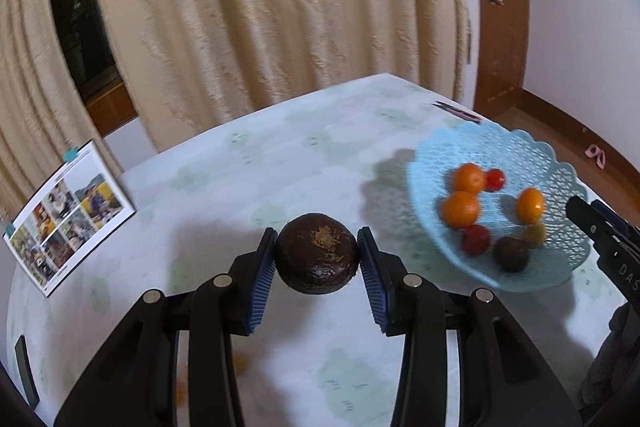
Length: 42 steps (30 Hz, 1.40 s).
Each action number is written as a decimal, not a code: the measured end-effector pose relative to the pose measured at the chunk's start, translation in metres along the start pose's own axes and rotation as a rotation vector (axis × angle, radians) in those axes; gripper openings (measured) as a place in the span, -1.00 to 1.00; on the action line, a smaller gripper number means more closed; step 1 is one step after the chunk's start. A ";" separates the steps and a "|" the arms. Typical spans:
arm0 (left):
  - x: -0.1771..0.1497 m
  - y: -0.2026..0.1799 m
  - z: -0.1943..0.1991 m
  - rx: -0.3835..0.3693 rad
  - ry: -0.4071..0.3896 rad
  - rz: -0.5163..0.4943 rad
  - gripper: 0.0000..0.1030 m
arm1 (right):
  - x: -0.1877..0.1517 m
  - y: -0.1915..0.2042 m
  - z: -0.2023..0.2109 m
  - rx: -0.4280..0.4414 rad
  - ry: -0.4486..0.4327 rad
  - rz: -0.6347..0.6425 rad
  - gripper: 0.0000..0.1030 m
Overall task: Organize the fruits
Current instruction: 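Lower the dark brown fruit into the blue basket and open the left gripper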
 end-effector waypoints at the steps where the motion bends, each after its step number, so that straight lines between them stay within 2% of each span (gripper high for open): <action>1: 0.000 -0.007 -0.001 -0.007 0.002 -0.011 -0.19 | 0.000 -0.004 0.001 -0.006 -0.002 -0.003 0.17; 13: -0.014 -0.082 -0.011 -0.088 0.038 -0.122 -0.19 | -0.004 -0.033 0.010 -0.051 -0.035 -0.030 0.17; 24: -0.019 -0.110 -0.024 -0.139 0.093 -0.132 -0.16 | -0.007 -0.046 0.010 -0.053 -0.035 -0.067 0.17; 26: -0.017 -0.111 -0.023 -0.141 0.089 -0.125 0.04 | -0.007 -0.047 0.010 -0.054 -0.035 -0.069 0.18; 27: -0.017 -0.110 -0.023 -0.141 0.084 -0.123 0.28 | -0.007 -0.047 0.010 -0.054 -0.035 -0.072 0.23; 28: -0.016 -0.110 -0.021 -0.139 0.072 -0.122 0.38 | -0.008 -0.047 0.011 -0.055 -0.037 -0.073 0.31; 29: -0.015 -0.109 -0.020 -0.137 0.064 -0.122 0.38 | -0.007 -0.047 0.011 -0.059 -0.042 -0.075 0.41; 35: -0.010 -0.099 -0.018 -0.116 0.048 -0.106 0.56 | -0.007 -0.045 0.015 -0.060 -0.051 -0.074 0.44; 37: -0.009 -0.095 -0.018 -0.110 0.044 -0.099 0.67 | -0.007 -0.044 0.016 -0.058 -0.054 -0.076 0.50; 42: -0.006 -0.086 -0.016 -0.090 0.030 -0.093 0.73 | -0.006 -0.040 0.019 -0.053 -0.066 -0.076 0.64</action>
Point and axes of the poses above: each gripper's, at about its wrist camera, not at the fingertips, and z roughly against the way its jaws point, y to its left, x to its top, the point moved 4 cm from there along -z, roughly the way its jaws point, and after that the axes turned 15 degrees about z, right-handed, at the moved point
